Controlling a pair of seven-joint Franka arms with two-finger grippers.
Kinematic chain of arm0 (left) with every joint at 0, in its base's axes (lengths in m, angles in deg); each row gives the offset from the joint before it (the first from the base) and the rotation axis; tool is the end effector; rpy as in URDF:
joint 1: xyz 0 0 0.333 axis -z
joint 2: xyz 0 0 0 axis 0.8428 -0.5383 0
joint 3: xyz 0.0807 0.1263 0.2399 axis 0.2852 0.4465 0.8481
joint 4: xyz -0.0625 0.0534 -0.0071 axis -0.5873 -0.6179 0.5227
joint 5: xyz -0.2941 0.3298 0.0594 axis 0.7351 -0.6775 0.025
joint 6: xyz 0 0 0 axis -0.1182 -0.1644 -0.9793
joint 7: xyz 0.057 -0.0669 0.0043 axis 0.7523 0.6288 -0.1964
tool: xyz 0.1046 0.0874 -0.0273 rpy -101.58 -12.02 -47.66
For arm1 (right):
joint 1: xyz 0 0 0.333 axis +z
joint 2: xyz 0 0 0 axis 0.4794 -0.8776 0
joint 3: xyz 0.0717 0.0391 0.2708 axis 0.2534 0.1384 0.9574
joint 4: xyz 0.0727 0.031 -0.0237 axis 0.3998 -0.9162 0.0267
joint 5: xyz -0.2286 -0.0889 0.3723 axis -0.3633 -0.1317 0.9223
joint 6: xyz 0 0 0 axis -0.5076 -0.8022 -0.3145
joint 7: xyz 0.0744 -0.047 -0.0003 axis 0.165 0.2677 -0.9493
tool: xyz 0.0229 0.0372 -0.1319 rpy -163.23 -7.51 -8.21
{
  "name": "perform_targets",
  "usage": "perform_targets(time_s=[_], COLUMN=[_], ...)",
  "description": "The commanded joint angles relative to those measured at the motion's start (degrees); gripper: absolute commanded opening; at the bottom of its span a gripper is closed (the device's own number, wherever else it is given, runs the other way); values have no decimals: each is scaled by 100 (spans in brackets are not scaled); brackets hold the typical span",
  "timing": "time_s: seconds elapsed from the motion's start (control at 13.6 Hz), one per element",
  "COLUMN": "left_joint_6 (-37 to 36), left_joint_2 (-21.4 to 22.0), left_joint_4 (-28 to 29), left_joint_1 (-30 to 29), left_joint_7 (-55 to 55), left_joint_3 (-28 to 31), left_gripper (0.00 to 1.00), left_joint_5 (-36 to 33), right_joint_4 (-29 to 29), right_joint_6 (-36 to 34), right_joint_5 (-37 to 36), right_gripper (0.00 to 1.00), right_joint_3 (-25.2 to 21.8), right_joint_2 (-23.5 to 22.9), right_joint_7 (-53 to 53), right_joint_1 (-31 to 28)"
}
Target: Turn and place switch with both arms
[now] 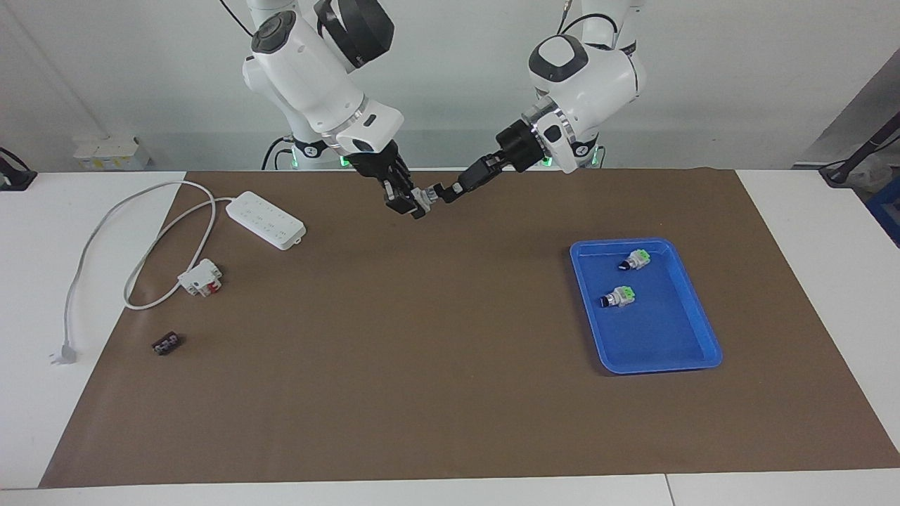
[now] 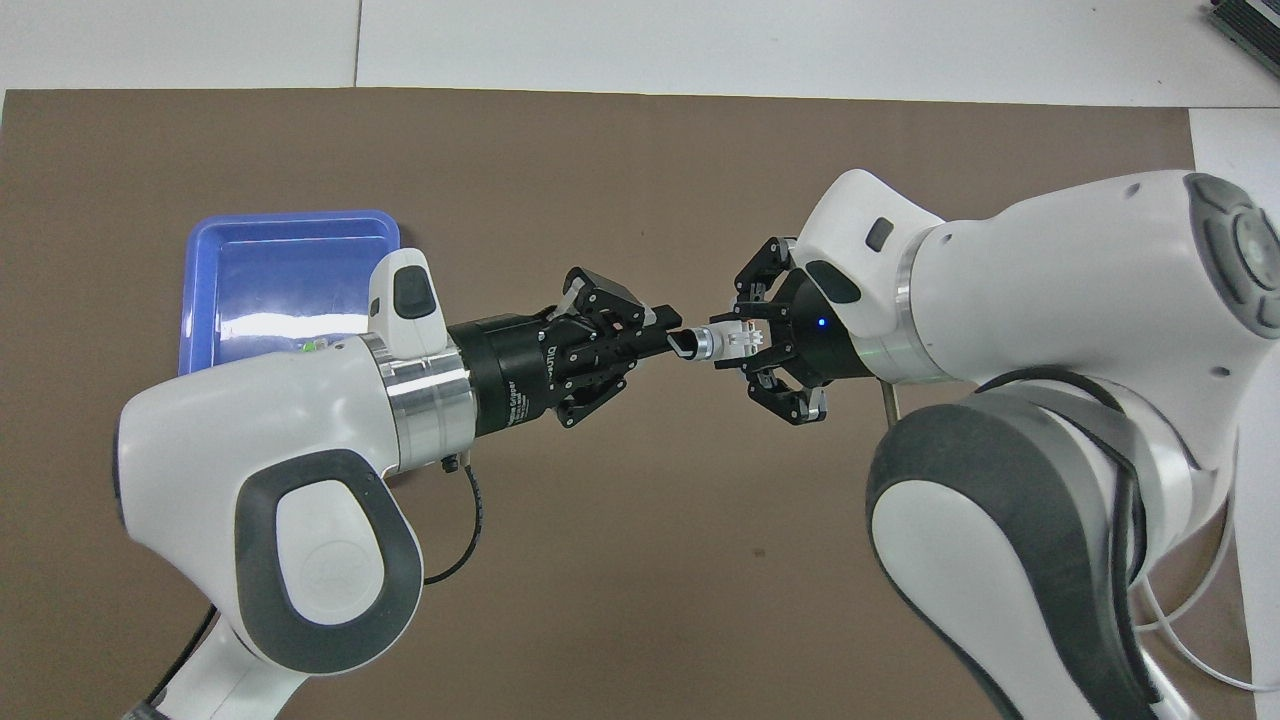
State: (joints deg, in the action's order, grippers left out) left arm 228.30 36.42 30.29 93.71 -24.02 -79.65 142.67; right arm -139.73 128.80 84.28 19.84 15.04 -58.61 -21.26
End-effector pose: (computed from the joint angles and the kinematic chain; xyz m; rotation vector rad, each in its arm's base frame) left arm 0.5270 -0.3805 0.4730 1.8683 0.8564 -0.1675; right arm 0.5938 0.2793 0.4959 -1.8636 -2.1174 -0.5947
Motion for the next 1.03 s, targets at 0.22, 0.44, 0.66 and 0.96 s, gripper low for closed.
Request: perform_targets(time_s=[0.22,0.44,0.66,0.96], left_joint_6=[-3,-29,-47,-3], left_joint_2=[-39,-22,-4,-22], left_joint_4=[-87,-52,-34,-61], left_joint_1=[46,151,178,178], left_joint_7=[80,18,-305,-1771], left_joint_3=[-39,-39,-39,-39], left_gripper=[0,0,0,0], left_joint_5=[105,114,132,123], right_joint_4=[-189,-189,-189,-189], right_joint_6=[-29,-29,-12,41], right_joint_5=[183,183,183,174], right_gripper=[0,0,0,0], right_joint_3=[-31,-31,-31,-39], right_joint_2=[157,157,166,166], right_joint_7=[-207,-207,-207,-216], right_joint_1=[-1,-1,-1,-1])
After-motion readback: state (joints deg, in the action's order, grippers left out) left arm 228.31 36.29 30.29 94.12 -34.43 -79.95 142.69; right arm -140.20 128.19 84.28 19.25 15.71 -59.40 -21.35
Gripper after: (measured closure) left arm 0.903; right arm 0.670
